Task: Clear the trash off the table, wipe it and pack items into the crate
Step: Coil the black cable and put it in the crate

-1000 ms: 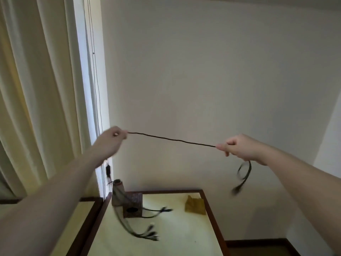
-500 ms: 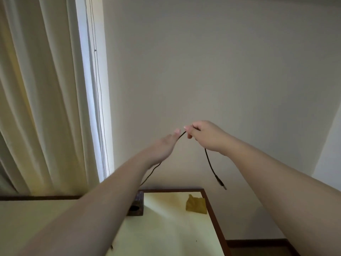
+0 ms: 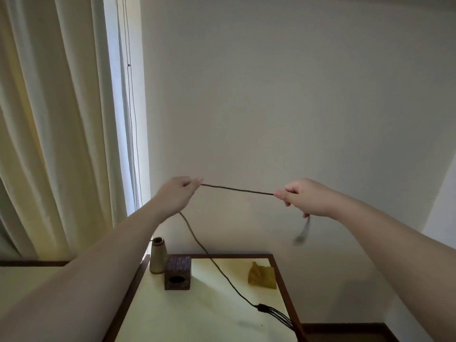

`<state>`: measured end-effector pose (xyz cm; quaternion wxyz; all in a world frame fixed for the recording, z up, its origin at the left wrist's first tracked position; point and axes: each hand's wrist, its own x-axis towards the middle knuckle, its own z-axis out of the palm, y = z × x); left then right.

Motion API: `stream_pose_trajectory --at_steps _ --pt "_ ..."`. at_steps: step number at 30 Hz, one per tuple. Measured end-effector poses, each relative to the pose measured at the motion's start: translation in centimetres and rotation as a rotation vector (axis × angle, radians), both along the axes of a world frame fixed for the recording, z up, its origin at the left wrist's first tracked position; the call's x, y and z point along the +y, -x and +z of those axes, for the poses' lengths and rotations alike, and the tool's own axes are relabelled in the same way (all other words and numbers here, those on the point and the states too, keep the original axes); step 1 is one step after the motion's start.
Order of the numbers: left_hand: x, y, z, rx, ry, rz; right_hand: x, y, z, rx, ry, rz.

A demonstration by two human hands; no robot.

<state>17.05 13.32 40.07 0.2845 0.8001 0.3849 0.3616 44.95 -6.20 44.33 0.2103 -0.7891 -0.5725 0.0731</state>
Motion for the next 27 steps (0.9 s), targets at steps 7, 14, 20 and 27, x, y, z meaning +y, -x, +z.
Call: stream_pose_trajectory --at_steps 7,14,20,27 --pt "-0.9 -3.2 -0.1 0.104 0.071 -0.088 1.7 2.6 -0.4 0.087 -0.069 0.052" --pt "-6.8 -8.3 -0.2 -0.149 0.168 -0.327 5.5 5.5 0.0 0.301 -0.218 0.15" --pt "-3.5 -4.6 0.4 -0.187 0.091 -0.138 4.5 2.7 -1.6 0.564 -0.156 0.174" --pt "0.6 -1.7 0.6 -0.198 0.112 -0.053 4.4 3.2 -3.4 0.751 -0.03 0.283"
